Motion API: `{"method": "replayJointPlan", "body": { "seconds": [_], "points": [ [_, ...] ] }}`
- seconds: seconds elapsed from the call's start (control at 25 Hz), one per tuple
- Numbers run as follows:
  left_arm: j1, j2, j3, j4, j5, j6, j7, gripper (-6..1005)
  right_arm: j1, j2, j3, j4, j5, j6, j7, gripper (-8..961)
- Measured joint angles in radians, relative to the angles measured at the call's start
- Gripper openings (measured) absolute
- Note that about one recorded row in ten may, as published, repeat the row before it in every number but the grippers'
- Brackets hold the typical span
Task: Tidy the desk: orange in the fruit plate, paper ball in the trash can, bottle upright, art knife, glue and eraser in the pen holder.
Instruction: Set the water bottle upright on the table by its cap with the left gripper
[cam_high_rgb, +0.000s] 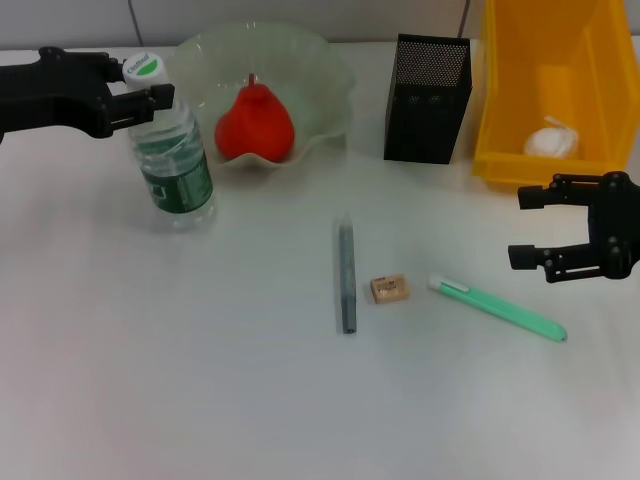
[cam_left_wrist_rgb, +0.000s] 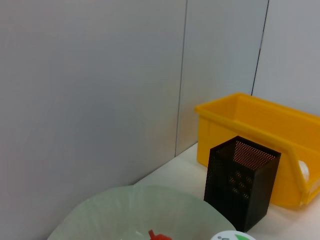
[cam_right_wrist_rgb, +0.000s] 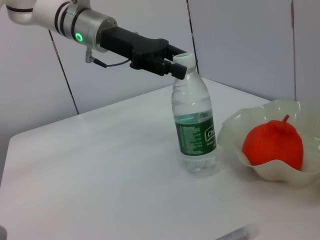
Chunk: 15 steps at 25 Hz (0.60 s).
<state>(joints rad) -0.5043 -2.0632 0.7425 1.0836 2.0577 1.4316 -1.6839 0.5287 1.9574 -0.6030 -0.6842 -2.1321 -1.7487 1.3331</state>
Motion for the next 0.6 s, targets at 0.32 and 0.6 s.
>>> {"method": "replayJointPlan", "body": {
  "seconds": [0.32, 0.6],
  "points": [
    [-0.001, 0.000, -0.001, -0.024, 0.000, -0.014, 0.008, 469, 0.004, 0.000, 0.002, 0.000, 0.000, 0.000, 0.000, 836],
    [0.000, 0.000, -0.004, -0.025, -0.003, -0.020, 0.011, 526, 0.007, -0.003, 0.002, 0.000, 0.000, 0.000, 0.000, 836]
  ]
}}
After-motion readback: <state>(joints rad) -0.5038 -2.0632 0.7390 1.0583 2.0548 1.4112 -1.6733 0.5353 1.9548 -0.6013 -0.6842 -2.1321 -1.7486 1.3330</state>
